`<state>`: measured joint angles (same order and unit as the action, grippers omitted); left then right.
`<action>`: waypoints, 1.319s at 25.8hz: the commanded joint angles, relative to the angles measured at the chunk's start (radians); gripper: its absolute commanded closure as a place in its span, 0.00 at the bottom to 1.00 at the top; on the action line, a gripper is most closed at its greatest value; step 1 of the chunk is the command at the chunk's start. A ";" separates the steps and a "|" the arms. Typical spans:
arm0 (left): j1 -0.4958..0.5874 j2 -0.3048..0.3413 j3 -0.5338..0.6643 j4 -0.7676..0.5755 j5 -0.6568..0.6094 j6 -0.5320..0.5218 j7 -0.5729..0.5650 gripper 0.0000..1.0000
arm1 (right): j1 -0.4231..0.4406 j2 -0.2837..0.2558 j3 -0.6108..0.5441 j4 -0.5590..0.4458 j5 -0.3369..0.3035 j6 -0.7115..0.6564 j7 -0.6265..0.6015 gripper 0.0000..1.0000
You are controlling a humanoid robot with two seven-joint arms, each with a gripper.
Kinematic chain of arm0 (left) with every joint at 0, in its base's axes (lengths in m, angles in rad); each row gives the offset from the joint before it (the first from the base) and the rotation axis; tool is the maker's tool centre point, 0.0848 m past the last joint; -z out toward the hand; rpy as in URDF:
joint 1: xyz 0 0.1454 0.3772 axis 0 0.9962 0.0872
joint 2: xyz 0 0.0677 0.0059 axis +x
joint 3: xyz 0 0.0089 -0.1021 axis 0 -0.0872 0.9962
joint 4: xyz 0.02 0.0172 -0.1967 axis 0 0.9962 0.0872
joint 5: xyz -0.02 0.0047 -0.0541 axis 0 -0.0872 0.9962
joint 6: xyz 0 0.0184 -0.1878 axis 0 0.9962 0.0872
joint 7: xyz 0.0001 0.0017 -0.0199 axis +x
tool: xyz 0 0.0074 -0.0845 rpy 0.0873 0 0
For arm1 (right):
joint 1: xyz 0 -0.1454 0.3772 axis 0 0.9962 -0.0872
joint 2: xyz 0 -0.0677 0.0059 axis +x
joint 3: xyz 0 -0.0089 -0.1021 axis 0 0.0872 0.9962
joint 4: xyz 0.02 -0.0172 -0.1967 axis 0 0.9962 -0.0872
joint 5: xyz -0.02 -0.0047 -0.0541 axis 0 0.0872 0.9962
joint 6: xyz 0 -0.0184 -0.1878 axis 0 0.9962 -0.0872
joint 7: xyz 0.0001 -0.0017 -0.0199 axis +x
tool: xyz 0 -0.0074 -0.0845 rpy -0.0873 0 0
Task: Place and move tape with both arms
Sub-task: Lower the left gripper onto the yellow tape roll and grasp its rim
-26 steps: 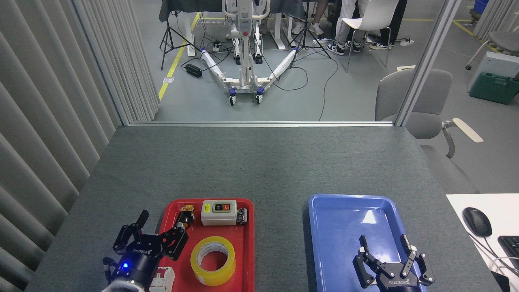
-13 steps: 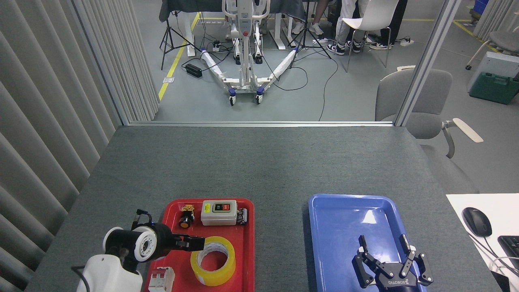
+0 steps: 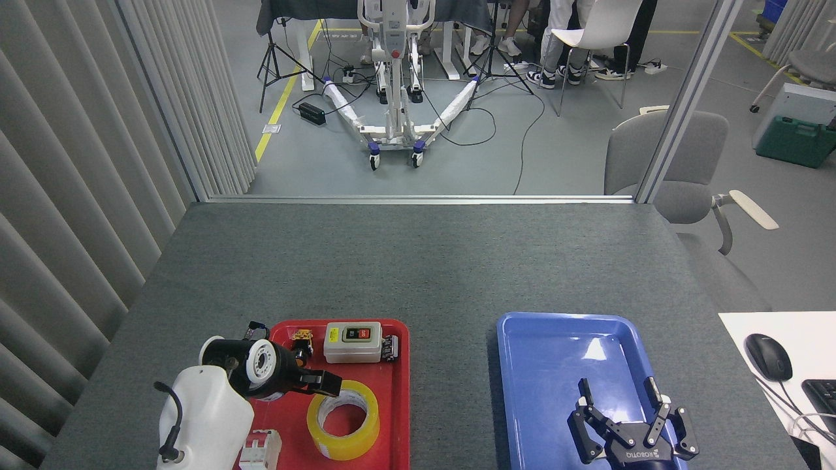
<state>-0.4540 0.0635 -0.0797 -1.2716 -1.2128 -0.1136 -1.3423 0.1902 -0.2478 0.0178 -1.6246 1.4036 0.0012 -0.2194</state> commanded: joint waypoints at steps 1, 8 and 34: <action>-0.009 0.007 -0.006 0.052 -0.014 -0.003 0.000 0.15 | 0.000 -0.001 0.001 0.000 0.000 0.000 -0.001 0.00; -0.003 0.019 -0.040 0.055 -0.034 -0.009 0.000 0.16 | 0.000 0.001 0.001 0.002 0.000 0.000 -0.002 0.00; -0.003 0.018 -0.094 0.058 0.002 -0.162 0.009 1.00 | 0.000 0.007 0.004 0.005 0.017 0.000 -0.002 0.00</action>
<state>-0.4532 0.0824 -0.1807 -1.2007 -1.2354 -0.1867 -1.3354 0.1902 -0.2404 0.0211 -1.6208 1.4194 0.0018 -0.2196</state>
